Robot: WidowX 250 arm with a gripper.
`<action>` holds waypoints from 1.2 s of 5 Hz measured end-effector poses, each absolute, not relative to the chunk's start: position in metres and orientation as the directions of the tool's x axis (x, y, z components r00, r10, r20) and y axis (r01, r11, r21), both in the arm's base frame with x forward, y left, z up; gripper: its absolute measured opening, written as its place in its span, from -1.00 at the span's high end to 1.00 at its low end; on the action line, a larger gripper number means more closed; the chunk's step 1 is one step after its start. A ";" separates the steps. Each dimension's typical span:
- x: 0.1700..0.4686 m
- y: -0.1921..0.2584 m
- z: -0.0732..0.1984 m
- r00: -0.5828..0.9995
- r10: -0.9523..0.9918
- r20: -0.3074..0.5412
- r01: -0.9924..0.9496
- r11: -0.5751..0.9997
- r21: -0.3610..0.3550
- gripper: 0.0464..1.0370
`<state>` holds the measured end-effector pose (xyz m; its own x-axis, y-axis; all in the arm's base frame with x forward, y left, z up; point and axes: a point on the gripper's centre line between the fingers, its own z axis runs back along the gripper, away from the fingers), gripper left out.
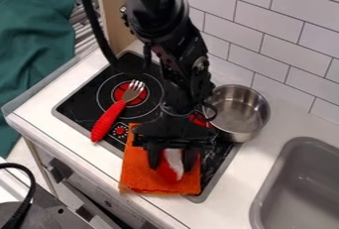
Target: Put the object between the fork and the pot
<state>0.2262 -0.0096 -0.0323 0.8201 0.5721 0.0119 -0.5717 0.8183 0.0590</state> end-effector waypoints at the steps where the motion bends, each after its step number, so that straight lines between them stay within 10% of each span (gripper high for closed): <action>1: 0.227 -0.012 -0.027 0.860 0.509 0.026 -0.510 0.859 0.054 -0.10; 3: 0.240 0.003 0.024 0.973 0.155 0.169 -0.161 0.987 0.021 -0.10; 6: 0.309 0.033 -0.004 0.982 0.173 0.072 -0.177 0.982 0.065 -0.10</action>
<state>0.3089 0.0328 -0.0043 0.9824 0.1726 0.0715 -0.1773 0.9820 0.0647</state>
